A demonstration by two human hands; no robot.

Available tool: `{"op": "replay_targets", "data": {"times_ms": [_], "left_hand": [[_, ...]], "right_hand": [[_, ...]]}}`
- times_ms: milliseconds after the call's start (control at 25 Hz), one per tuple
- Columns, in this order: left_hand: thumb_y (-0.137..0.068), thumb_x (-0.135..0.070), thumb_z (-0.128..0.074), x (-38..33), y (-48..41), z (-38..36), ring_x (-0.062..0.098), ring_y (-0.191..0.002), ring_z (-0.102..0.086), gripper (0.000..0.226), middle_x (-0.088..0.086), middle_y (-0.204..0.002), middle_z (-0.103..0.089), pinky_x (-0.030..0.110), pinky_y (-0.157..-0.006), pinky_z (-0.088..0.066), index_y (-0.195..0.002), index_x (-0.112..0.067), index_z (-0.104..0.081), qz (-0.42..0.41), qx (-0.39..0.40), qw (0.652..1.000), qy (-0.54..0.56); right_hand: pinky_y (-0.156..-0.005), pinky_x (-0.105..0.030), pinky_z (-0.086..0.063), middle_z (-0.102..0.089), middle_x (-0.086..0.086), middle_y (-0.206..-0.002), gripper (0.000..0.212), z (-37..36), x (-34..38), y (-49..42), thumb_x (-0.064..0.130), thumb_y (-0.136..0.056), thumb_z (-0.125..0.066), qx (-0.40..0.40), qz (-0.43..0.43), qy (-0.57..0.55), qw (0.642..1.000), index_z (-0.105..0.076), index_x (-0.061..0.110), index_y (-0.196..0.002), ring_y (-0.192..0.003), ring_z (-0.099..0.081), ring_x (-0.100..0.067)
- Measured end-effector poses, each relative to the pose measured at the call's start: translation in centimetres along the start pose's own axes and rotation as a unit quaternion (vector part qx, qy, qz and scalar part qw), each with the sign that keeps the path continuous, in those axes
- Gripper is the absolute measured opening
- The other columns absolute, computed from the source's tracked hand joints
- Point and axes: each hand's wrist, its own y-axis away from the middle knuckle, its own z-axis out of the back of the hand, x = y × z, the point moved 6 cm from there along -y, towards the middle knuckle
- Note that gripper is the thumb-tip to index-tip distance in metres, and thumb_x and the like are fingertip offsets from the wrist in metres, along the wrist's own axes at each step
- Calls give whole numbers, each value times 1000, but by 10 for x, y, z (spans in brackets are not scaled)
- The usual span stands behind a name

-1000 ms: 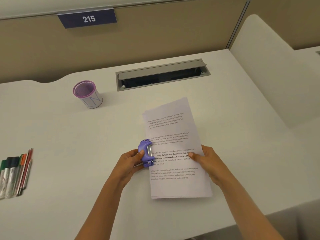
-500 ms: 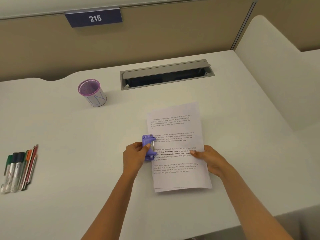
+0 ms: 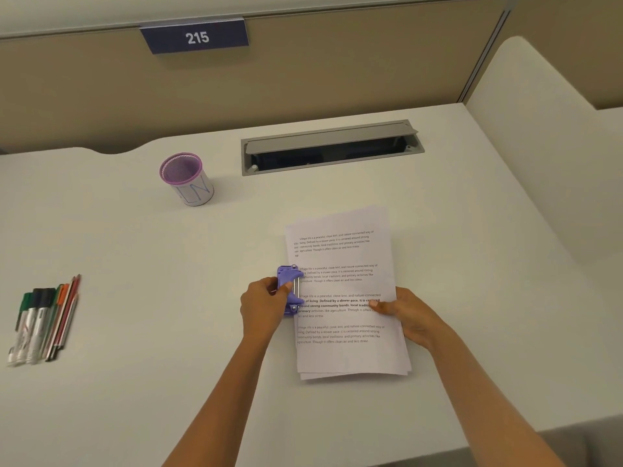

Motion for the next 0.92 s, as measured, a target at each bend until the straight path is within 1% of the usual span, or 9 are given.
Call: {"op": "replay_targets", "data": {"times_ms": [120, 160, 280, 400, 440, 600, 680, 800, 920], "left_hand": [[-88, -30, -64, 0, -3, -1, 23, -76, -65, 15, 1, -79, -71, 30, -69, -49, -86, -16, -70, 7, -3, 1000, -4], [-88, -31, -64, 0, -4, -1, 23, -75, -64, 16, 2, -80, -71, 30, -70, -49, -87, -16, -71, 6, -2, 1000, -6], [-89, -32, -63, 1, -5, -2, 19, -69, -61, 16, 1, -80, -70, 27, -63, -46, -86, -18, -70, 7, -2, 1000, -12], [-89, -32, -63, 1, -6, -3, 21, -71, -62, 14, 0, -79, -69, 30, -68, -48, -82, -20, -68, 9, -3, 1000, -13], [-89, -32, -64, 1, -7, -3, 21, -71, -62, 14, -1, -79, -69, 30, -68, -48, -82, -21, -68, 10, -4, 1000, -12], [-88, -34, -64, 0, -7, -3, 9, -62, -58, 13, -5, -74, -67, 23, -59, -44, -79, -24, -67, 12, -10, 1000, -10], [-88, -33, -64, 1, -7, -3, 8, -60, -57, 13, -5, -74, -67, 22, -58, -42, -79, -24, -66, 11, -10, 1000, -11], [-88, -33, -64, 1, -9, -3, 16, -65, -60, 13, -3, -75, -68, 24, -60, -44, -79, -23, -66, 10, -6, 1000, -6], [-88, -32, -64, 1, -10, -3, 19, -67, -60, 14, -2, -76, -69, 23, -59, -44, -79, -22, -66, 8, -4, 1000, -8]], "right_hand": [[-88, -41, -58, -74, -10, -113, 33, 1, 0, -3, 1, -81, -71, 8, 5, 1, 1000, -70, 10, -113, -103, -71, -28], [-84, -38, -59, -74, -9, -112, 33, 1, 1, -4, 1, -80, -73, 9, 7, 3, 1000, -70, 12, -111, -102, -72, -26], [-77, -30, -60, -75, -6, -110, 33, 3, 2, -7, 3, -77, -76, 15, 13, 13, 1000, -72, 14, -108, -99, -73, -21], [-81, -31, -59, -76, -4, -109, 35, 4, 4, -9, 5, -74, -79, 15, 18, 30, 999, -73, 17, -107, -101, -72, -20], [-81, -30, -59, -76, -4, -109, 36, 5, 5, -10, 5, -74, -79, 15, 20, 30, 999, -73, 17, -107, -101, -72, -20], [-72, -28, -60, -76, -4, -108, 39, 6, 6, -12, 5, -73, -80, 9, 29, 18, 999, -71, 14, -111, -98, -73, -21], [-75, -30, -60, -76, -5, -109, 41, 6, 6, -13, 6, -73, -80, 8, 29, 18, 999, -71, 13, -112, -99, -73, -22], [-83, -35, -58, -75, -6, -111, 40, 6, 6, -14, 4, -75, -79, 6, 31, 20, 999, -70, 12, -113, -102, -72, -23], [-84, -36, -58, -75, -6, -111, 41, 7, 6, -15, 5, -75, -79, 6, 32, 18, 999, -70, 13, -114, -102, -72, -24]]}}
